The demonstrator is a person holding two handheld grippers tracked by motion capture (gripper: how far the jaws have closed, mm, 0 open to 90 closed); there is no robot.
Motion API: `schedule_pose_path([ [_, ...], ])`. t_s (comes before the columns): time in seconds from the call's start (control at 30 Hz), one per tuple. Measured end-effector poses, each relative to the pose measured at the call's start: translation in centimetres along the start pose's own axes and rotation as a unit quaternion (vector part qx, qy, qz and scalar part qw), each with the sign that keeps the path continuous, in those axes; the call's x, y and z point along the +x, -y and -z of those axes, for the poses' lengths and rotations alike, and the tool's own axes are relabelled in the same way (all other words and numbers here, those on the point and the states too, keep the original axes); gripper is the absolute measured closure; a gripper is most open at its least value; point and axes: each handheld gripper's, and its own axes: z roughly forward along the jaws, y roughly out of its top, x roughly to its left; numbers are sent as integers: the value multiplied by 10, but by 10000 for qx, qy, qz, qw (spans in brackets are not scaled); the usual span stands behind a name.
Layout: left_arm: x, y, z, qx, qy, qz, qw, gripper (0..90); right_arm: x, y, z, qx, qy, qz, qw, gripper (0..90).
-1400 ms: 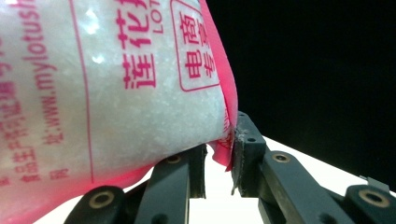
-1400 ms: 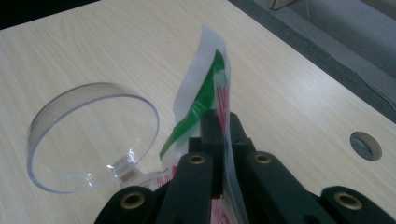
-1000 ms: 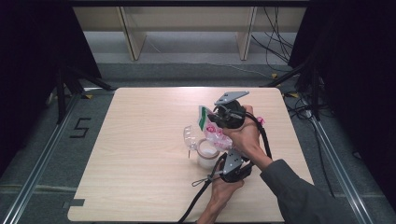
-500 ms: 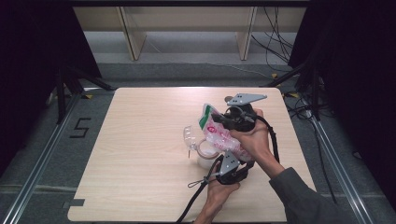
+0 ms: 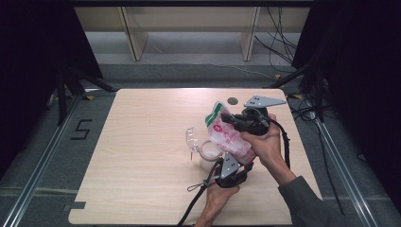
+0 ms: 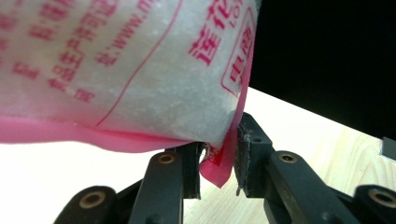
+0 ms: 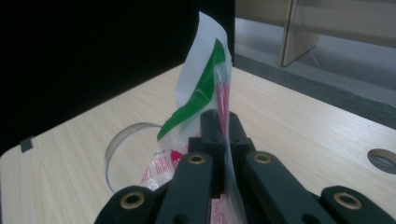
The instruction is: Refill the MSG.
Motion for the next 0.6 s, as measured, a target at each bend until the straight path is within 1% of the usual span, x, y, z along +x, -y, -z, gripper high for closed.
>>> schedule_pose_path([
  [0.03,0,0,0,-22,-34,10,10000,726,0,1,2,-110,-60,-69,9999,900],
  [0.07,0,0,1,1,-63,-26,10000,723,-1,2,4,-132,-72,-9,9999,900],
  [0.13,-1,0,1,30,-89,-27,10000,720,0,4,8,-197,-95,-112,9997,900],
  [0.17,-1,0,2,57,-103,-14,9999,715,-2,4,8,-266,-137,-29,9995,900],
  [0.2,0,0,2,107,-88,-19,9999,704,-2,6,11,-296,-139,-139,9994,900],
  [0.23,1,0,3,127,-26,79,9999,703,-1,7,13,-298,-102,-213,9993,900],
  [0.27,1,-1,3,128,-46,76,9999,704,-3,9,15,-331,-127,-219,9991,900],
  [0.3,1,-1,3,146,-37,53,9999,702,-2,10,17,-348,-125,-314,9988,900],
  [0.33,1,-1,4,154,-56,48,9999,687,-4,11,19,-434,-167,-272,9985,900],
  [0.37,0,-1,5,196,-109,54,9997,680,-5,12,22,-506,-191,-339,9980,900],
  [0.4,0,-1,5,211,-110,49,9997,674,-6,13,23,-554,-196,-324,9977,900],
  [0.47,-1,-1,6,202,-101,99,9997,651,-9,16,27,-676,-191,-416,9967,900],
  [0.5,-1,-1,7,210,-116,97,9997,630,-9,18,30,-684,-165,-524,9961,900],
  [0.53,-1,-1,7,201,-93,61,9997,615,-12,19,31,-790,-165,-432,9958,900],
  [0.57,-1,-1,8,222,-93,42,9997,611,-12,21,34,-765,-169,-535,9955,900],
  [0.6,-1,0,9,227,-93,76,9997,597,-12,22,36,-828,-181,-616,9945,900],
])
